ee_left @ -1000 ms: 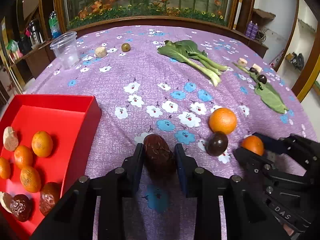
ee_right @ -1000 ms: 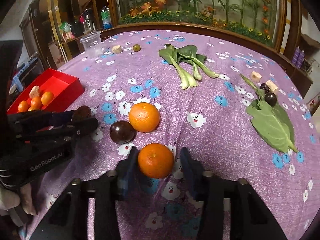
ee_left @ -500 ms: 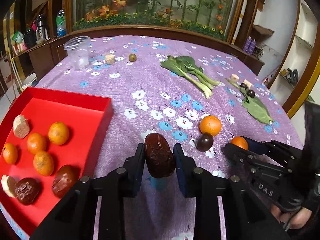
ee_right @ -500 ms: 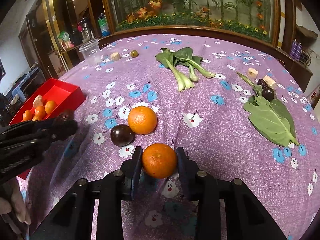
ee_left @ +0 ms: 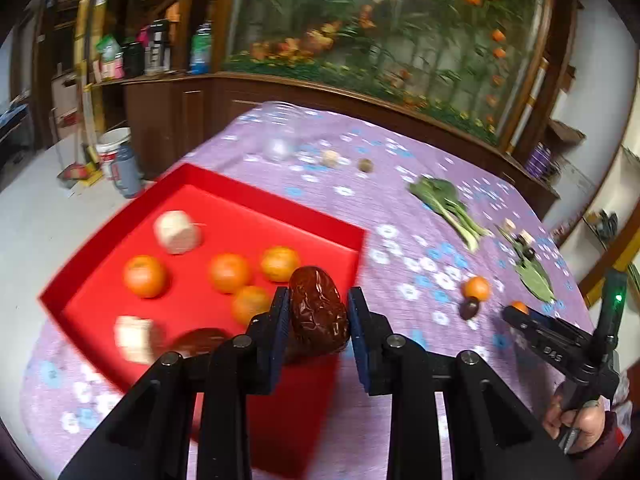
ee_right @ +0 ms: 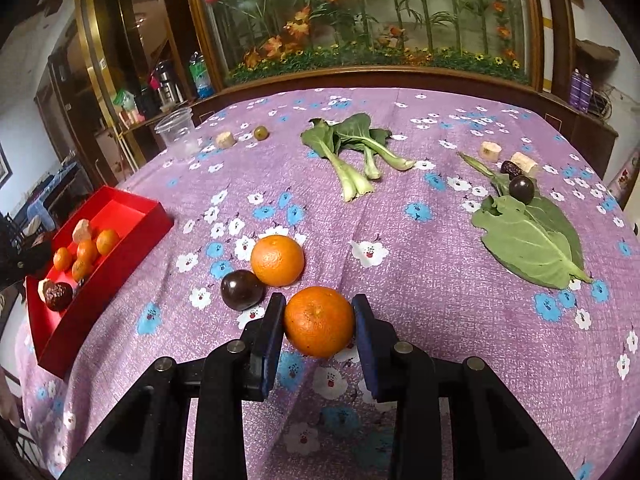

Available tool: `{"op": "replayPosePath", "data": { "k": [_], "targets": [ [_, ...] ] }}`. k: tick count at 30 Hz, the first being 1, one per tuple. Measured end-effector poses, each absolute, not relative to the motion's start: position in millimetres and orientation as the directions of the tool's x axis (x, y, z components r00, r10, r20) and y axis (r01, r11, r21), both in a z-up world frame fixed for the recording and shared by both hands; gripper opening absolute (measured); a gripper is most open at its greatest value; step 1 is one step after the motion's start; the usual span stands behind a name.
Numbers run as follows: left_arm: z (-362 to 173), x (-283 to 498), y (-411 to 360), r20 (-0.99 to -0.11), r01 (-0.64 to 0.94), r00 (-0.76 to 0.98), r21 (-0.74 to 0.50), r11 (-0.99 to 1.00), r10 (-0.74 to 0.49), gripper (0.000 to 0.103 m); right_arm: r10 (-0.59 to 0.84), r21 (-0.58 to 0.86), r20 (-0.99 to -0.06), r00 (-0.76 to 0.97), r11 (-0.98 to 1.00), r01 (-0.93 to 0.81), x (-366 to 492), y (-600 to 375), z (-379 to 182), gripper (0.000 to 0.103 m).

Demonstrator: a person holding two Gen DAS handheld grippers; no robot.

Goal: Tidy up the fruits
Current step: 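Carry the date and orange into the red tray and open both grippers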

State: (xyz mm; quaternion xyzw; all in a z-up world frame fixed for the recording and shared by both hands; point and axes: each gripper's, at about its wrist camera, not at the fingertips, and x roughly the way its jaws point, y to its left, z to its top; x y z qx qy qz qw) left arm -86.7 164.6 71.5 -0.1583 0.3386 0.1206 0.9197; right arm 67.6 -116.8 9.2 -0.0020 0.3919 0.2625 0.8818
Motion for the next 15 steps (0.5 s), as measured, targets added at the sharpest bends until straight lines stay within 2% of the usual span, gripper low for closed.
{"op": "replayPosePath", "data": {
  "k": [6, 15],
  "targets": [
    [69, -112, 208, -0.661, -0.409, 0.735, -0.25, 0.878, 0.154, 0.028, 0.491, 0.219, -0.679, 0.546, 0.845, -0.488, 47, -106, 31, 0.037],
    [45, -124, 212, -0.687, -0.371, 0.723, -0.304, 0.878, 0.067, 0.028, 0.623, 0.285, -0.666, 0.41, 0.721, -0.632, 18, -26, 64, 0.037]
  ]
}}
